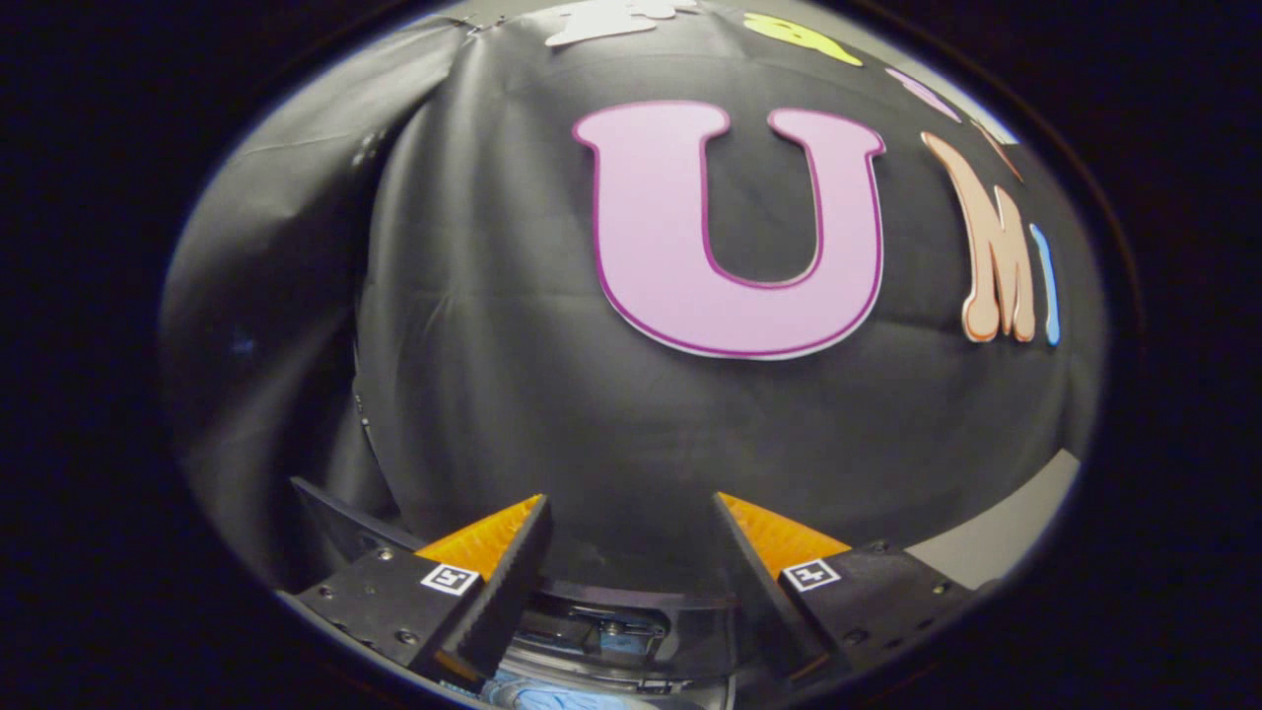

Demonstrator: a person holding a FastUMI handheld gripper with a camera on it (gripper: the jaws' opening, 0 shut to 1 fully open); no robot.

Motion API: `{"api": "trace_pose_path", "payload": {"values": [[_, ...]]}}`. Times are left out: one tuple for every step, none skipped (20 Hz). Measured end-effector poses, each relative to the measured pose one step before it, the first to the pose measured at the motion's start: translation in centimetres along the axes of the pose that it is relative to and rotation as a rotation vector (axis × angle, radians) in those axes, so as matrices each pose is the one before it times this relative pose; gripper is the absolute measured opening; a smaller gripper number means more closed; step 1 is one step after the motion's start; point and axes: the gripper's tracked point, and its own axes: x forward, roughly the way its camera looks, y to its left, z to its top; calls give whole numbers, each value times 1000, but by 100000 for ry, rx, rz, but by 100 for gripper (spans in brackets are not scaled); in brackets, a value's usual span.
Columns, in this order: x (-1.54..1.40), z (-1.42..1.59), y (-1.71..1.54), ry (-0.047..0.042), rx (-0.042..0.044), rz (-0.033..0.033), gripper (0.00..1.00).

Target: Put the clothes into the washing machine and then close the washing machine lid.

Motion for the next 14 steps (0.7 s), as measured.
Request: {"api": "trace_pose_path", "payload": {"values": [[18,-515,135,2124,1115,1425,96],[28,88,141,1208,2279,753,97],[-82,-253,-143,1855,2267,898,98],[-94,-454,55,2553,2207,1226,98],[-219,-9,144,1405,812,772,98],[19,310,-162,-332,-1142,393,99],[58,-106,84,618,-821,281,99],[26,-36,135,169,691,917,100],[201,-189,57,1009,1022,1201,100],[34,-34,64,167,-91,1193,100],[6,-74,28,-111,-346,810,100],[113,45,17,328,-482,837,100],[178,200,26,-829,-550,803,100],[218,64,32,117,-319,983,100]]}}
